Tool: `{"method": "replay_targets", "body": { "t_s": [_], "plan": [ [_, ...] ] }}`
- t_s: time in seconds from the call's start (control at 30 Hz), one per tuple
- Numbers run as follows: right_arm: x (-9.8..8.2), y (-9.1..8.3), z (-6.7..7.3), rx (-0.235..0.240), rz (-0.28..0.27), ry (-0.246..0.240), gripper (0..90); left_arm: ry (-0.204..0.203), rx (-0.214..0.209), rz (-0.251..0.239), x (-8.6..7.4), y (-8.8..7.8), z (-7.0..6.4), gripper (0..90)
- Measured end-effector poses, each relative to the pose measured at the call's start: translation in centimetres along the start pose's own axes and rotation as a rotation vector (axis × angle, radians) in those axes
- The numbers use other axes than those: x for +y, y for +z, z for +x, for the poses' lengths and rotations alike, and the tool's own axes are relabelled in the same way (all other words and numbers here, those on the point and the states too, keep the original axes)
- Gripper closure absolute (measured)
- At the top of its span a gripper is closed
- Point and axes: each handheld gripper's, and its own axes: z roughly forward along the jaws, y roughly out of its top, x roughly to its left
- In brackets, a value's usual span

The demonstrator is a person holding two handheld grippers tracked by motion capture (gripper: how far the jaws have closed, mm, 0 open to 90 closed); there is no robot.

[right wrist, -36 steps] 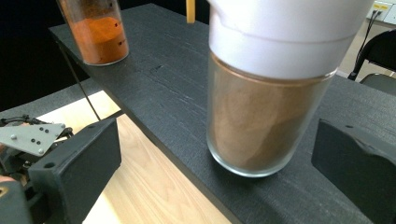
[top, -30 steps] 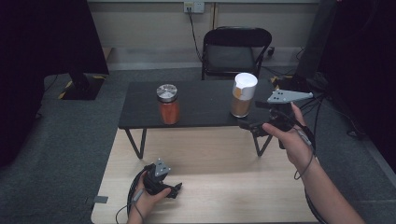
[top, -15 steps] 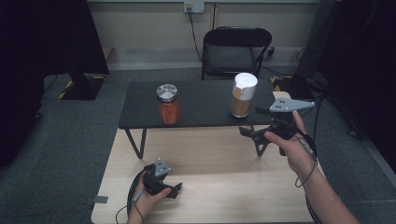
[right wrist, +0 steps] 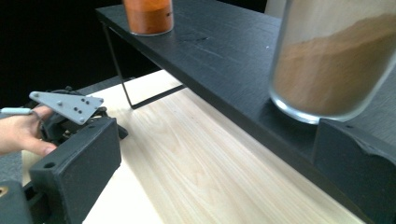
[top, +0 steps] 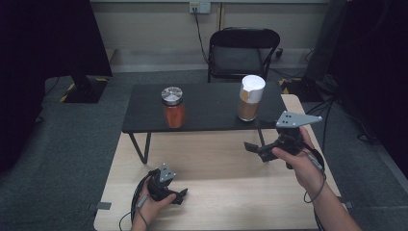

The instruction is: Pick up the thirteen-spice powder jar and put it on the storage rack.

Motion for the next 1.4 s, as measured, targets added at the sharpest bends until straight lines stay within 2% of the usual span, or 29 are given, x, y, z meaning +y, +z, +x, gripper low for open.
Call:
{"method": "replay_targets", "body": {
  "t_s": [1.03, 1.4],
  "plan": [
    [-4.9, 1.6, 0.4, 0.107, 0.007, 0.014, 0.4, 0.0, 0.0, 0.0, 0.0, 0.0, 0.0, 0.0],
    [-7.7, 2.4, 0.4, 0.123, 0.009, 0.039, 0.4, 0.0, 0.0, 0.0, 0.0, 0.0, 0.0, 0.0]
  ]
}}
